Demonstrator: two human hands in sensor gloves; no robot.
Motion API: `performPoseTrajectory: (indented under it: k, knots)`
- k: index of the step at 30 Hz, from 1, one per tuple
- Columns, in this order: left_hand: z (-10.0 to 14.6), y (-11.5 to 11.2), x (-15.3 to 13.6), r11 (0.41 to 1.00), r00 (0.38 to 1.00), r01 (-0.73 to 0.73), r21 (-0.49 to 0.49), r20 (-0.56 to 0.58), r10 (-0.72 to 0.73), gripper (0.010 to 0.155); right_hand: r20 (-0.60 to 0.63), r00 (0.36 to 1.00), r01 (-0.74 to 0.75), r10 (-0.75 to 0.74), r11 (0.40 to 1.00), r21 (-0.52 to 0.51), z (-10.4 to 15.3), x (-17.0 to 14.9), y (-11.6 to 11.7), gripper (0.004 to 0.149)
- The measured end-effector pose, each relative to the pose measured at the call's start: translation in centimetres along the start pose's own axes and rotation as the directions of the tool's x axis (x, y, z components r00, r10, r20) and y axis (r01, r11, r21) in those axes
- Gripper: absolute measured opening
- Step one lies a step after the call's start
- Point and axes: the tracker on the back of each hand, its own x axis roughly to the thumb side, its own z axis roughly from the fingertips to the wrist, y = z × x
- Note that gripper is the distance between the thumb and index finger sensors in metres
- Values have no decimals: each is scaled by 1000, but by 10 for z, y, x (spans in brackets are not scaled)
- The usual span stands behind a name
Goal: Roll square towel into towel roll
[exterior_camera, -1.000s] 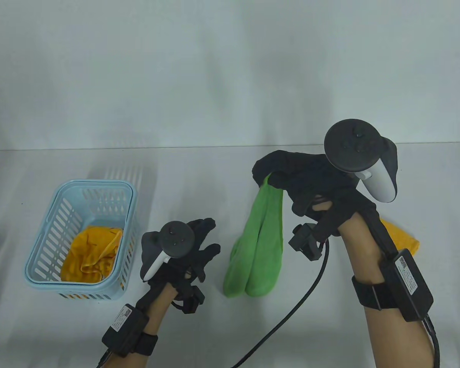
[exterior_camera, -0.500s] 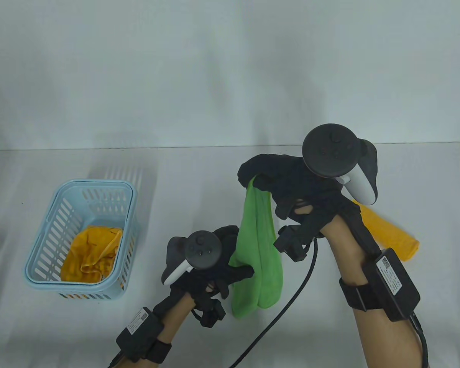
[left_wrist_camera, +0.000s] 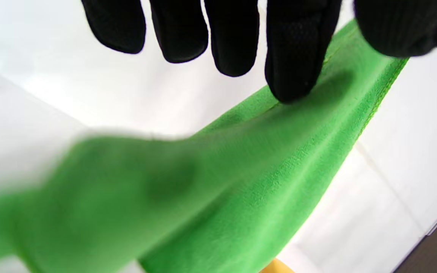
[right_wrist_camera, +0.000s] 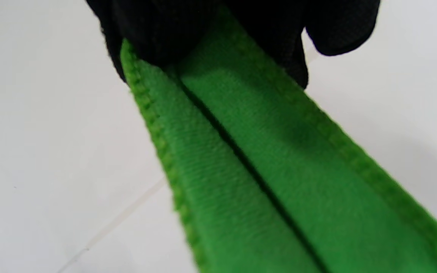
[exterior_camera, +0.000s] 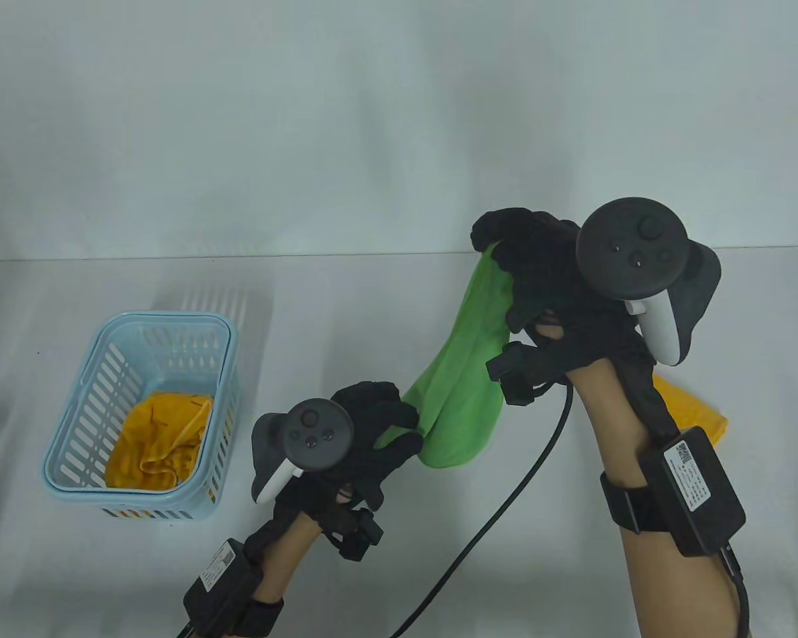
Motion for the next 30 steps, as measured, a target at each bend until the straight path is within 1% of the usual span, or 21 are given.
performPoseTrajectory:
  k: [2, 4, 5, 7, 9, 13, 16, 17, 19, 21, 24, 25, 28, 30]
  knots:
    - [-1, 1, -6, 999, 999, 14, 36, -47, -12, 48, 4, 1000, 19, -19, 999, 32, 2, -1, 1, 37]
    - [-3, -1, -14, 999, 995, 26, 41, -96, -22, 47, 11, 1000, 20, -20, 999, 49, 3, -1, 1, 37]
    - [-5, -4, -19, 999, 993, 32, 29, -118, -28, 48, 12, 1000, 17, -18, 998, 54, 4, -2, 1, 37]
    - [-7, -13, -25, 999, 988, 45, 5, -145, -43, 56, 10, 1000, 21, -22, 997, 69, 3, -3, 1, 37]
    - [-9, -23, -25, 997, 988, 59, -47, -137, -65, 60, 4, 1000, 22, -22, 997, 71, 4, -4, 1, 37]
    - [-10, -42, -14, 984, 992, 97, -147, -72, -108, 65, -1, 1000, 12, -12, 997, 73, 5, -6, 2, 37]
    - [-10, -59, -9, 966, 991, 115, -232, -38, -127, 69, -4, 1000, 13, -13, 997, 76, 5, -6, 3, 37]
    - [-10, -66, -8, 953, 990, 127, -274, -25, -139, 70, -5, 1000, 17, -17, 997, 79, 5, -6, 3, 37]
    - [-11, -77, -8, 935, 986, 154, -319, -13, -167, 73, -4, 1000, 15, -15, 997, 77, 6, -5, 5, 37]
    - [-10, -81, -9, 929, 981, 179, -325, -13, -193, 67, -4, 1000, 9, -8, 997, 77, 6, -3, 6, 37]
    - [-10, -80, -10, 928, 977, 193, -319, -21, -210, 46, -10, 1000, 1, 0, 997, 71, 5, -3, 7, 37]
    - [-10, -79, -11, 931, 976, 194, -309, -32, -214, 43, -12, 1000, -5, 6, 997, 71, 5, -3, 8, 37]
    - [-9, -73, -15, 942, 976, 183, -281, -64, -209, 42, -23, 1000, -12, 14, 998, 62, 4, -5, 8, 37]
    - [-10, -63, -20, 956, 974, 170, -241, -106, -200, 42, -37, 999, -8, 10, 999, 52, 4, -9, 6, 37]
